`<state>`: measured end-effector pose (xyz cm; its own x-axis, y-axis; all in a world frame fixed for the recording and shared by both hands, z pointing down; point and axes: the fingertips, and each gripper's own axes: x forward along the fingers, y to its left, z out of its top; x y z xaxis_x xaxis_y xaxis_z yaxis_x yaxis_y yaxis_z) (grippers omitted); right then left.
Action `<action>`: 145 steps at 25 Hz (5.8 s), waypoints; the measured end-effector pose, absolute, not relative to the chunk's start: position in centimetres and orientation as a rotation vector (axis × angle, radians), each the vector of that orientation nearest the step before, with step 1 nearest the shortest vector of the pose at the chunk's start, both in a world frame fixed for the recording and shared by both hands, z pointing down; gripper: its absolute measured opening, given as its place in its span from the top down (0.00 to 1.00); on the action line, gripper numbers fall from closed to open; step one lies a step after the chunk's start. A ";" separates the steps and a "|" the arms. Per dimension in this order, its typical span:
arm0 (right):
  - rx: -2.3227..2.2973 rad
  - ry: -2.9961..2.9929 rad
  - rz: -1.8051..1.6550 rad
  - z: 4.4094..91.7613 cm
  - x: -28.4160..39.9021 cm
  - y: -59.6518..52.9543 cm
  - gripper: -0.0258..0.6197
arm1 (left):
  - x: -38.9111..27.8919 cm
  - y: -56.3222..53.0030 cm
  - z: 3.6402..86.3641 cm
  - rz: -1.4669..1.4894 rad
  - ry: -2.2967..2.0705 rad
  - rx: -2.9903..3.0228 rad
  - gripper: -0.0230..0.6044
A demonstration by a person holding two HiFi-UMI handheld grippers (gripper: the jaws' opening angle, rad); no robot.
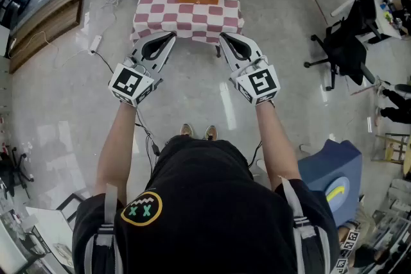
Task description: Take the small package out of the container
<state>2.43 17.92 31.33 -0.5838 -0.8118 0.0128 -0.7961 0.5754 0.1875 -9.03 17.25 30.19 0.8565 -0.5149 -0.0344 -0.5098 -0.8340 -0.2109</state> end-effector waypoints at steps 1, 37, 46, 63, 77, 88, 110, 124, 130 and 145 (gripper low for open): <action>1.382 -2.701 -0.247 31.4 2.4 17.9 0.93 | -9.0 17.2 30.2 -0.035 0.788 -2.820 0.94; 1.298 -2.763 -0.158 32.6 1.6 18.4 0.36 | -8.5 17.6 30.7 -0.038 0.774 -2.829 0.94; 1.208 -2.762 -0.079 34.2 0.7 18.5 0.04 | -8.8 17.5 31.0 -0.045 0.774 -2.831 0.94; 1.204 -2.757 -0.128 33.8 1.8 18.6 0.04 | -7.9 17.9 30.5 -0.066 0.795 -2.814 0.94; 1.166 -2.800 -0.143 34.0 5.5 19.6 0.04 | -3.4 19.6 30.9 -0.092 0.836 -2.798 0.94; 1.187 -2.774 -0.138 35.4 6.0 14.7 0.04 | -2.7 14.5 32.2 -0.078 0.807 -2.815 0.94; 1.238 -2.678 -0.067 37.4 3.8 -5.7 0.04 | -5.4 -6.5 34.1 -0.025 0.753 -2.899 0.94; 1.316 -2.587 0.057 40.6 3.2 -17.7 0.04 | -6.2 -18.9 36.3 -0.008 0.661 -2.992 0.94; 1.325 -2.553 0.116 42.3 3.3 -21.5 0.04 | -6.7 -22.4 37.3 0.000 0.657 -3.013 0.94; 1.307 -2.513 0.427 51.4 6.3 -30.9 0.04 | -5.7 -26.3 38.4 -0.057 0.746 -3.011 0.94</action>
<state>6.33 -30.90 51.43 -0.5536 -0.7445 0.3731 -0.8260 0.5481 -0.1317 -5.66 -26.26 38.40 0.8837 -0.4674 0.0263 -0.4659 -0.8836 -0.0467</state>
